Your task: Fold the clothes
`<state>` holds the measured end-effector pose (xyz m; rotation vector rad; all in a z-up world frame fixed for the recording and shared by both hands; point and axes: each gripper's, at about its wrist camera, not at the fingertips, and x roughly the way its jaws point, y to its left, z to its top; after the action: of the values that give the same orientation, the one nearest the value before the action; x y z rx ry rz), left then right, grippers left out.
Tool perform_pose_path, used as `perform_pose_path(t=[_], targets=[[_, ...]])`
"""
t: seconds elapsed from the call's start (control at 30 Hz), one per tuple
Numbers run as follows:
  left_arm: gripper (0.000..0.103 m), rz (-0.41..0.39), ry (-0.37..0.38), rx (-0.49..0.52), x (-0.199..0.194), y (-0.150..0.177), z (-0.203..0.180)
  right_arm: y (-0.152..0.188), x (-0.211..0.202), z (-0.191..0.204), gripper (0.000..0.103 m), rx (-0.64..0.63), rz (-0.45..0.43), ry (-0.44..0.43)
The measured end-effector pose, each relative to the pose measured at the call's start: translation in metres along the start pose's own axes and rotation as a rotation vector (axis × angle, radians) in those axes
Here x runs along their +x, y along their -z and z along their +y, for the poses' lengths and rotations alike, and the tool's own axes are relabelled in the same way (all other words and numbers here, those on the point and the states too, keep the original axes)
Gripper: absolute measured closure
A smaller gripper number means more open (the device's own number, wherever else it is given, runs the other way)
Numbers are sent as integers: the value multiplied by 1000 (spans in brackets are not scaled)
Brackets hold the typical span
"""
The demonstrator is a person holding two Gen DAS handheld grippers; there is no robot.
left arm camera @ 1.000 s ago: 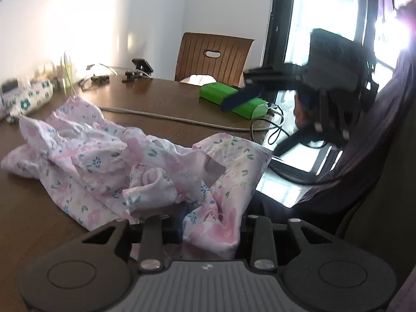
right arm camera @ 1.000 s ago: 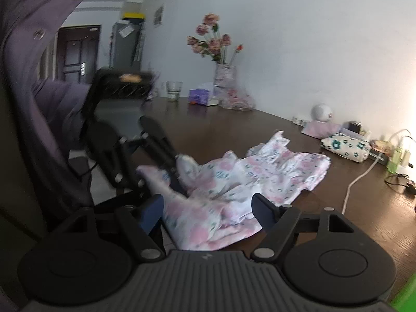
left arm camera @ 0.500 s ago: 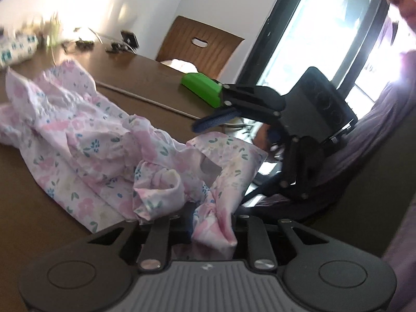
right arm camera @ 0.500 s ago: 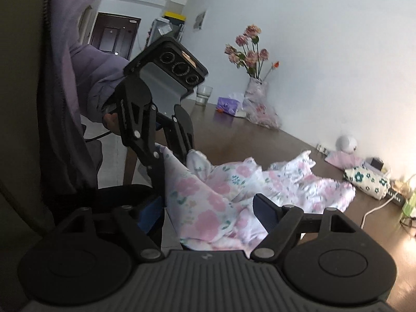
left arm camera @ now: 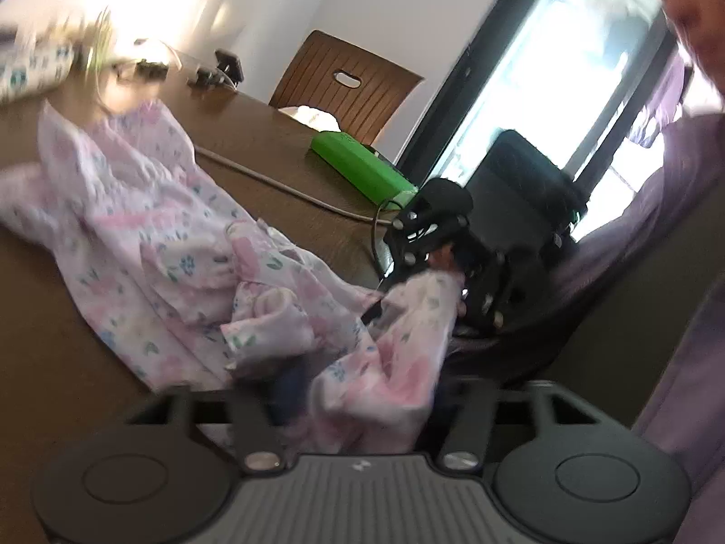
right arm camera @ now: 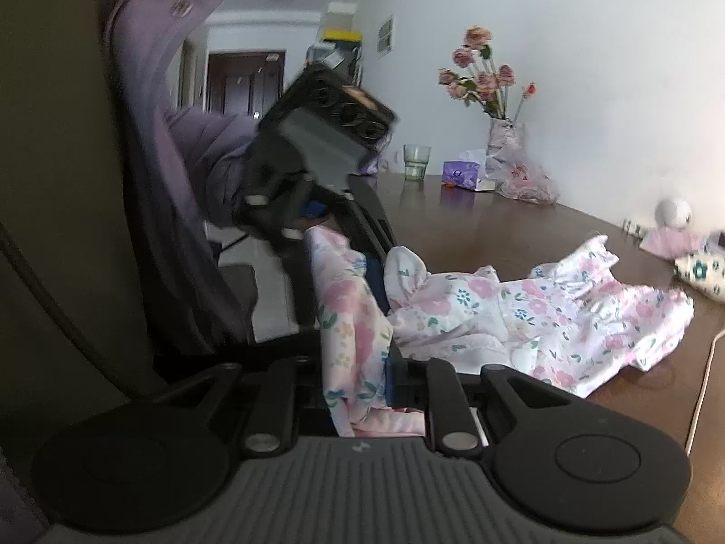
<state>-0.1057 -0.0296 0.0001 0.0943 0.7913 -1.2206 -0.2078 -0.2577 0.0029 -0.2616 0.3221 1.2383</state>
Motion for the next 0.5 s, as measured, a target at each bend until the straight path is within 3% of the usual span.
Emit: perform_pose_path(t=[0.13,0.27,0.5], targets=[[21,-28,-135,190,-17,-1,-31,-2,-9,-12,86,85,-40,-21],[21,-47,-302,401,-9,3,-55,-5,-13,-26,86,159,-78,-66],[23,-131,-373,606,-6,3,-66,-9,-18,-43,86,232,-79,-129]])
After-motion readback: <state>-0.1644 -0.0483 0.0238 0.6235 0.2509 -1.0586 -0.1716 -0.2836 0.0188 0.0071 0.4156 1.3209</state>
